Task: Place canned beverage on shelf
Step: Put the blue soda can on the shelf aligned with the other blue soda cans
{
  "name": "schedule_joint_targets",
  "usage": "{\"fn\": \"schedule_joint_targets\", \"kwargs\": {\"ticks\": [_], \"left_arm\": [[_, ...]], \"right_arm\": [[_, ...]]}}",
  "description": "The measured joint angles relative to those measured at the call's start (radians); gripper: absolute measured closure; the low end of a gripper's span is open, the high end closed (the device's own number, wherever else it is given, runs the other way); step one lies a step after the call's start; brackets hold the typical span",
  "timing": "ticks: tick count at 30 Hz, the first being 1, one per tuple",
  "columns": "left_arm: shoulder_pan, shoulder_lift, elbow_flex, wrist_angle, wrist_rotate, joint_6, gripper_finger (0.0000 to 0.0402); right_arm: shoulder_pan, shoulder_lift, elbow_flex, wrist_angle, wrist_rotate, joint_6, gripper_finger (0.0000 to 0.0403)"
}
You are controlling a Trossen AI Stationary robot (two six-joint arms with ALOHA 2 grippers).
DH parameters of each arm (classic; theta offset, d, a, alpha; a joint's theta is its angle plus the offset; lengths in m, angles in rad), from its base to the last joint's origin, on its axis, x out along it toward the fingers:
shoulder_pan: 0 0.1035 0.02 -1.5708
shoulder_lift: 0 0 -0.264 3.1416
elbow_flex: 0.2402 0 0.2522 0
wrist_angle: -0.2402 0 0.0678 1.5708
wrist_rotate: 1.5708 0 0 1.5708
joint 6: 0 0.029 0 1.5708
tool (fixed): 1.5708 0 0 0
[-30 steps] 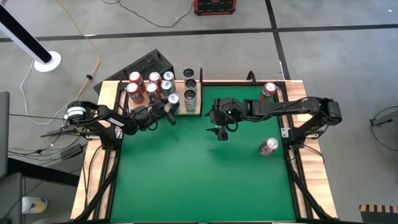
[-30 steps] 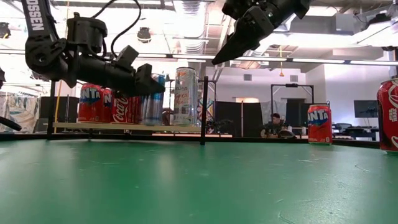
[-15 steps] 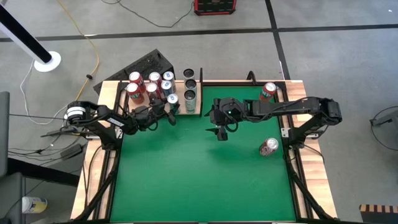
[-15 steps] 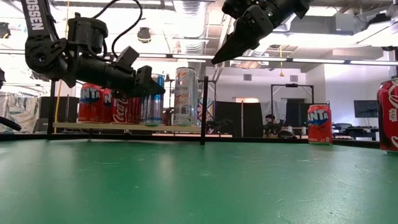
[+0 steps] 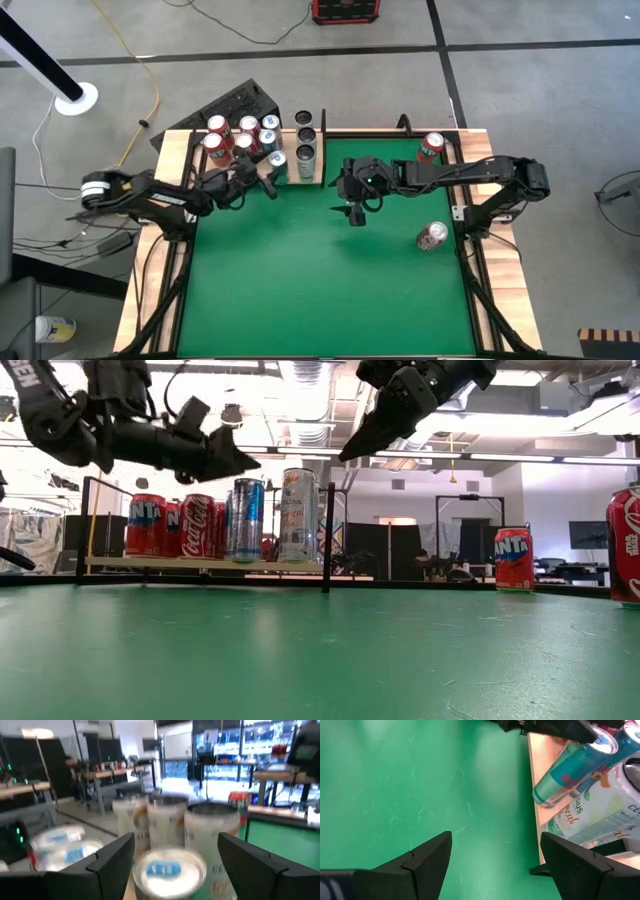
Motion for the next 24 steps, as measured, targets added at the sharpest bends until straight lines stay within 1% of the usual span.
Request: {"fn": "schedule_joint_targets", "kwargs": {"ticks": [3,7,9,11,13,15,17,19,22,24], "left_arm": [[-0.012,-0.085,0.000,-0.032,-0.001,0.028,0.0129],[-0.043,-0.219,0.000,-0.102,0.000,0.067,0.0129],[-0.064,-0.295,0.000,-0.165,0.002,0.073,0.0129],[-0.089,-0.369,0.000,-0.262,0.018,0.070,0.0129],[-0.113,-0.442,0.000,-0.401,0.093,0.051,0.0129],[-0.134,-0.507,0.000,-0.560,0.222,0.012,0.0129],[-0.153,-0.551,0.000,-0.704,0.364,-0.046,0.0129],[-0.175,-0.585,0.000,-0.835,0.475,-0.104,0.0132],[-0.218,-0.592,0.000,-0.979,0.572,-0.179,0.0141],[-0.254,-0.583,-0.002,-1.045,0.576,-0.192,0.0148]], "right_arm": [[0.000,0.000,0.000,0.051,0.000,-0.004,0.0074],[-0.003,0.000,0.008,0.161,0.000,-0.007,0.0074],[-0.010,0.006,0.034,0.187,0.000,-0.008,0.0074],[-0.021,0.038,0.081,0.212,0.000,-0.004,0.0074],[-0.035,0.082,0.138,0.185,-0.012,-0.001,0.0074],[-0.049,0.147,0.221,0.163,-0.036,-0.003,0.0074],[-0.066,0.216,0.325,0.068,-0.056,-0.019,0.0074],[-0.080,0.287,0.441,-0.041,-0.056,-0.041,0.0074],[-0.094,0.390,0.627,-0.199,-0.056,-0.059,0.0074],[-0.108,0.460,0.759,-0.298,-0.056,-0.066,0.0074]]}}
